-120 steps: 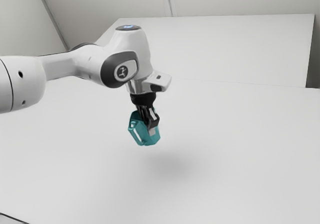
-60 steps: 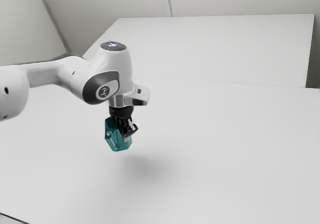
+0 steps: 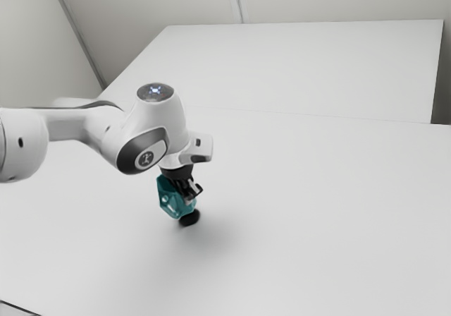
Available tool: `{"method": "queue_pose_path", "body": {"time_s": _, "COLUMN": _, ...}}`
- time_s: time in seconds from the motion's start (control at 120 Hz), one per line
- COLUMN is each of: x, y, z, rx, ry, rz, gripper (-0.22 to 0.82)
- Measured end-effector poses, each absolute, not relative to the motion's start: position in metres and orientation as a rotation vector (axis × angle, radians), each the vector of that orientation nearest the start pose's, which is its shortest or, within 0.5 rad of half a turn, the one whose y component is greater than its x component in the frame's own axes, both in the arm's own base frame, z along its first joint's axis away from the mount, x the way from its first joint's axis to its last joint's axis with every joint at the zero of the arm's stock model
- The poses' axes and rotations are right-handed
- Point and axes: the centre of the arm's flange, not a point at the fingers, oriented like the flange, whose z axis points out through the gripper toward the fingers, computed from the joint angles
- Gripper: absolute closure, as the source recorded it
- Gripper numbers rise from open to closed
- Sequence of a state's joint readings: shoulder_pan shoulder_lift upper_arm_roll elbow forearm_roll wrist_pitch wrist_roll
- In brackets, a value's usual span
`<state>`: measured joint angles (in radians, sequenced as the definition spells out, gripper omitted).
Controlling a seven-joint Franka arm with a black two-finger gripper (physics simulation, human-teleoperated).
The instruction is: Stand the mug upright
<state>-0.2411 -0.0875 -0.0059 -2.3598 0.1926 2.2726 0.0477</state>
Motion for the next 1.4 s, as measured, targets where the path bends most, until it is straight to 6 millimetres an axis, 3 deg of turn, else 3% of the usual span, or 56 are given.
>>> {"method": "queue_pose_path", "body": {"time_s": 0.467, "x": 0.482, "y": -0.116, "z": 0.338, "rx": -2.950, "ry": 0.566, "rz": -0.074, "gripper": 0.78}}
{"method": "queue_pose_path", "body": {"time_s": 0.733, "x": 0.484, "y": -0.114, "z": 0.343, "rx": -2.964, "ry": 0.536, "rz": -0.101, "gripper": 0.48}}
{"method": "queue_pose_path", "body": {"time_s": 1.042, "x": 0.484, "y": -0.117, "z": 0.382, "rx": -2.973, "ry": 0.521, "rz": -0.214, "gripper": 0.23}}
{"method": "queue_pose_path", "body": {"time_s": 1.133, "x": 0.493, "y": -0.122, "z": 0.406, "rx": -2.990, "ry": 0.499, "rz": -0.235, "gripper": 0.16}}
{"method": "queue_pose_path", "body": {"time_s": 1.4, "x": 0.512, "y": -0.117, "z": 0.452, "rx": -3.078, "ry": 0.366, "rz": -0.114, "gripper": 0.06}}
